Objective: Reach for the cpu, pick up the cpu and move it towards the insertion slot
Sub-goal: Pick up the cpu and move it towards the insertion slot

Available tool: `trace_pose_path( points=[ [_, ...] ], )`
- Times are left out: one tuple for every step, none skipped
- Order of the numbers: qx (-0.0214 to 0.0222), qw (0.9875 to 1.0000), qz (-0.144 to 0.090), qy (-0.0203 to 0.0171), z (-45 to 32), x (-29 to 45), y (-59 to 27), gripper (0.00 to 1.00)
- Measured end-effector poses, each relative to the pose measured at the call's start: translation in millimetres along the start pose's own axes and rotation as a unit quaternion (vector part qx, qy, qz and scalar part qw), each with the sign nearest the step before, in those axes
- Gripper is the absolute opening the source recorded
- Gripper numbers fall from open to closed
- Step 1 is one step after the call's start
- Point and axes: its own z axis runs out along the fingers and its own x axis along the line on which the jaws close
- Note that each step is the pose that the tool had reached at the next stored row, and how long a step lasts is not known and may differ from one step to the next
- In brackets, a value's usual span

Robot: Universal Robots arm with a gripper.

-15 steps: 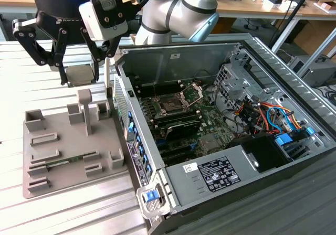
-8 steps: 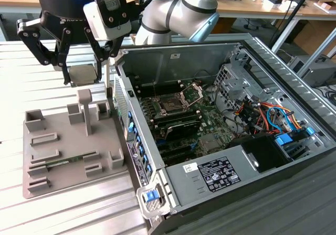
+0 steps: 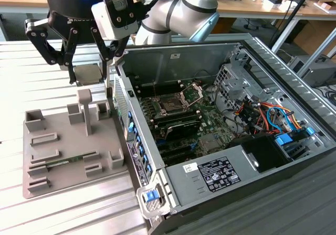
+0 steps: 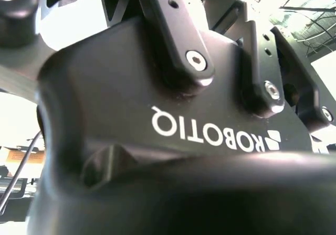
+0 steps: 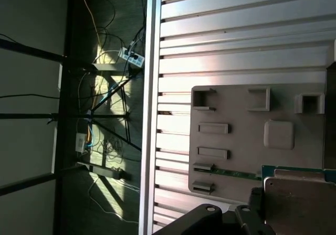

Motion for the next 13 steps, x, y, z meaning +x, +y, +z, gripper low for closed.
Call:
trace_pose_path(
  points=[
    [0.0,1.0,0.0,0.0,0.0,-0.6,0.0,0.55],
    [0.0,1.0,0.0,0.0,0.0,-1.1,-0.1,0.55],
    [0.0,1.0,0.0,0.0,0.0,-1.8,-0.2,0.55],
    [0.0,1.0,0.0,0.0,0.0,-2.7,-0.2,0.55],
    [0.0,1.0,0.0,0.0,0.0,-3.5,-0.3,0.55],
    [0.0,1.0,0.0,0.0,0.0,-4.1,-0.3,0.55],
    [0.0,1.0,0.0,0.0,0.0,-5.1,-0.4,0.55],
    [0.0,1.0,0.0,0.0,0.0,-5.7,-0.5,0.55],
    [0.0,1.0,0.0,0.0001,-0.1,-6.2,-0.5,0.55],
    [0.0,1.0,0.0,0.0,0.0,-7.1,-0.6,0.55],
    [0.0,1.0,0.0,0.0,0.0,-7.7,-0.6,0.55],
    [0.0,1.0,0.0,0.0,0.0,-8.5,-0.7,0.55],
    [0.0,1.0,0.0,0.0,0.0,-9.1,-0.7,0.55]
  ],
)
